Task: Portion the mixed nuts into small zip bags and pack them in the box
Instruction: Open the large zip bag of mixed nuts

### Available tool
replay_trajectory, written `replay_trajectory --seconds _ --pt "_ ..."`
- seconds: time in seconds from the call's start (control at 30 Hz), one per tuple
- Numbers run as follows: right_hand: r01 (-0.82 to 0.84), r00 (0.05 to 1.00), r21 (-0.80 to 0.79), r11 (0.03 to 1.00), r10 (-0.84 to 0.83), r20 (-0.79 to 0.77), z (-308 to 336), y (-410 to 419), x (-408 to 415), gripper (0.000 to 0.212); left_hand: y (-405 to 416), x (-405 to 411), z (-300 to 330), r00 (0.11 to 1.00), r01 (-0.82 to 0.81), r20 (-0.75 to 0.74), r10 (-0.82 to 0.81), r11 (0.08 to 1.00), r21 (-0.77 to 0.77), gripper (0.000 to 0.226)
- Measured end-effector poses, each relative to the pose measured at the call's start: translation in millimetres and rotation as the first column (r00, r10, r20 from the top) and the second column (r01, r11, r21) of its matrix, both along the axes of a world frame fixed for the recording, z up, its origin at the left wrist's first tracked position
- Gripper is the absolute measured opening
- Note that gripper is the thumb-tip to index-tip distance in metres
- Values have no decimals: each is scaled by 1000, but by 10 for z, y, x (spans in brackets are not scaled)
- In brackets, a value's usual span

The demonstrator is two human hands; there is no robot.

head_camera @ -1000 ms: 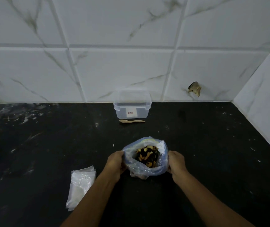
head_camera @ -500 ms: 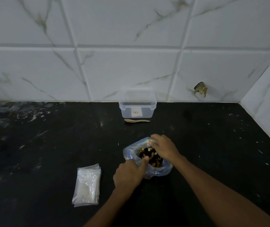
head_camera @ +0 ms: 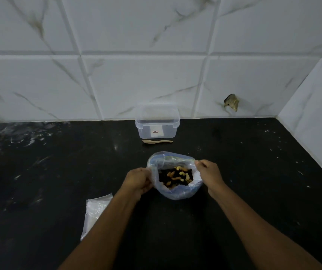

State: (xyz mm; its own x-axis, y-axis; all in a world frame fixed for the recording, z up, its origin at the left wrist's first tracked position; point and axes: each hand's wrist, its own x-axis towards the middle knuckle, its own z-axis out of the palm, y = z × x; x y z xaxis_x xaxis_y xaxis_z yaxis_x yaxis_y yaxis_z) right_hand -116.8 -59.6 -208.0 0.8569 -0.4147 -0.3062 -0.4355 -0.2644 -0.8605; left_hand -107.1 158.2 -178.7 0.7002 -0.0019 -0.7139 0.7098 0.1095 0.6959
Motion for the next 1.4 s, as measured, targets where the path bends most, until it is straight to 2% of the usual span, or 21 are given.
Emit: replay_trajectory --seconds 0.17,0.2,0.27,0.33,0.4,0.53,0.63,0.77,0.87,0.97,1.03,1.07,1.1,1.17,1.2,1.23,1.27,1.3,1.33,1.37,1.4 --pt "193 981 300 934 -188 -46 75 -26 28 22 135 159 -34 977 -189 -158 142 918 -348 14" --pt "222 975 332 917 -215 -60 62 -29 22 22 153 165 -71 974 -200 -179 141 904 -377 15" --pt "231 973 281 932 -218 -77 0 -31 -22 22 161 139 -158 978 -166 -182 104 914 -370 18" --pt "196 980 168 966 -189 -57 -52 -16 -75 21 148 91 -245 997 -13 -80 -1 984 -176 19" --pt "131 991 93 987 -131 -11 -63 0 -103 19 123 46 -266 990 121 65 -126 989 87 16" --pt "8 998 -62 998 -4 65 -3 28 -100 18 77 50 -180 887 229 307 -344 906 355 25" --pt "13 995 -166 986 4 99 -7 32 -87 19 28 100 -215 783 194 402 -475 800 568 28" --pt "76 982 -244 967 -31 184 6 27 -91 25 10 129 -253 773 106 452 -446 793 600 15" --pt "150 965 -325 934 -67 252 -29 57 -118 29 5 110 -270 758 73 479 -443 787 613 14" --pt "105 982 -340 935 -43 184 -161 75 -159 27 8 63 -328 755 97 448 -480 757 647 17" --pt "48 993 -336 941 -10 114 -166 54 -167 18 13 20 -350 713 66 433 -551 668 741 18" --pt "38 992 -399 916 12 122 -164 39 -215 15 16 -5 -355 663 -2 450 -599 599 801 23" --pt "53 981 -509 859 50 186 -139 42 -263 19 17 -30 -356 583 -91 474 -660 527 845 30" --pt "116 905 -677 726 203 373 -16 129 -359 24 -20 -83 -270 350 -258 471 -810 400 879 32" --pt "38 880 -724 688 320 350 74 204 -353 20 -60 -103 -214 236 -309 413 -880 335 890 28" --pt "-171 882 -762 624 441 164 148 276 -239 18 -110 -111 -162 147 -326 325 -934 265 908 23" --pt "-419 849 -727 544 519 -100 230 361 -95 22 -163 -116 -122 102 -307 230 -968 189 933 19" --pt "-586 808 -586 559 459 -370 291 402 23 32 -214 -118 -81 103 -258 145 -984 114 959 22" --pt "-660 736 -452 600 393 -552 293 418 112 41 -248 -115 -52 135 -187 61 -989 35 982 29" --pt "-679 697 -377 630 392 -600 231 392 66 45 -259 -107 -33 179 -125 -21 -984 -44 991 37" --pt "-703 693 -440 559 398 -601 143 375 21 45 -261 -101 -18 211 -75 -99 -972 -117 990 45"
